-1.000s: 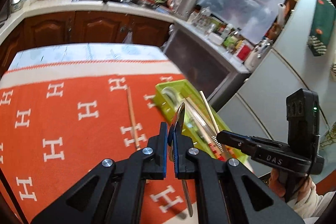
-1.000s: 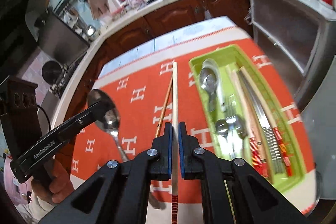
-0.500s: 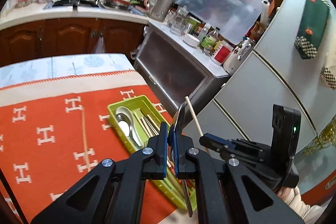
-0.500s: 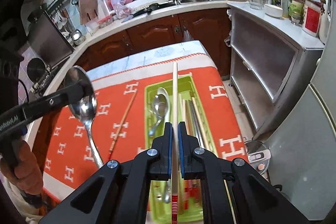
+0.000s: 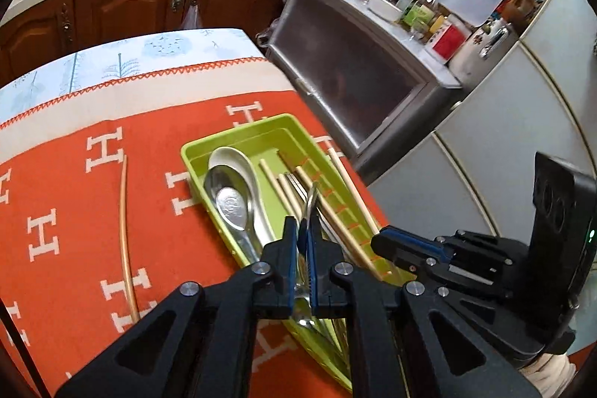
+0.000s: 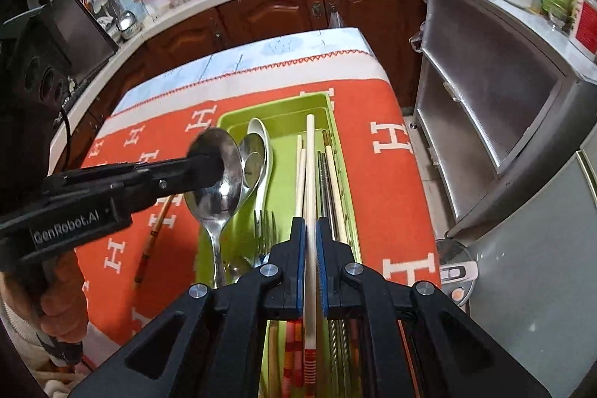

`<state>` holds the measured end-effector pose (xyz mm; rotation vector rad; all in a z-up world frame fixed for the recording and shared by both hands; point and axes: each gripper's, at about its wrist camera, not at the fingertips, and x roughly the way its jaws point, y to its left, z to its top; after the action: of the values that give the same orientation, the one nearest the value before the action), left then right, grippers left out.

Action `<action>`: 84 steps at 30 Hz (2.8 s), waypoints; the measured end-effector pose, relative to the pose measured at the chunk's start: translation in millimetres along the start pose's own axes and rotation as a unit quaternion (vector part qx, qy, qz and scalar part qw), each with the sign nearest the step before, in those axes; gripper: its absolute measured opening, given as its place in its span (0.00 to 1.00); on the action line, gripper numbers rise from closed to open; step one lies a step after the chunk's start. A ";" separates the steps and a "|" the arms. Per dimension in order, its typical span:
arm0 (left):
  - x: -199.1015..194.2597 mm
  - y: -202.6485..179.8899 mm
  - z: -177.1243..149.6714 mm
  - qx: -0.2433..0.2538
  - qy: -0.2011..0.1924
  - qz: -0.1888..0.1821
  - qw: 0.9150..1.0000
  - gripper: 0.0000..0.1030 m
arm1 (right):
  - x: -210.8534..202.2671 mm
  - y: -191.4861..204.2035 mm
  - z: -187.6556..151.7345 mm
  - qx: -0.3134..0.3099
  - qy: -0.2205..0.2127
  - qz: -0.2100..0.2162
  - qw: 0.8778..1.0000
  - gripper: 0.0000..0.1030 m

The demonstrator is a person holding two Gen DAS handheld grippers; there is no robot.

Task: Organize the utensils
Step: 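Carry spoon in left tool and chopstick in right tool into tray, open both, then lower right tool to the plain wooden chopstick and close on it, then carry the wooden chopstick in the right tool over the green tray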

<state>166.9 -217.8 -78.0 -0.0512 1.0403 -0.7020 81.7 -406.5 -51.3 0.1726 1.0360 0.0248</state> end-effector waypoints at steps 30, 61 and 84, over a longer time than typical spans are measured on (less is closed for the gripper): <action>-159.5 72.7 -42.4 -0.043 -0.096 0.185 0.977 0.99 | -54.7 142.0 0.6 -0.019 -0.048 0.046 0.998 0.32; -138.5 202.4 -106.9 -0.189 -0.057 0.265 0.944 0.99 | 127.8 232.7 5.8 -0.071 0.019 -0.066 0.995 0.35; -143.2 170.4 -108.7 -0.179 -0.052 0.244 0.952 0.99 | 64.1 206.0 -13.3 -0.021 0.025 0.023 0.999 0.06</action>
<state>121.6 25.7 -85.6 -0.1382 1.0146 -0.0561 115.6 -195.1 -80.9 0.1577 1.0802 0.0922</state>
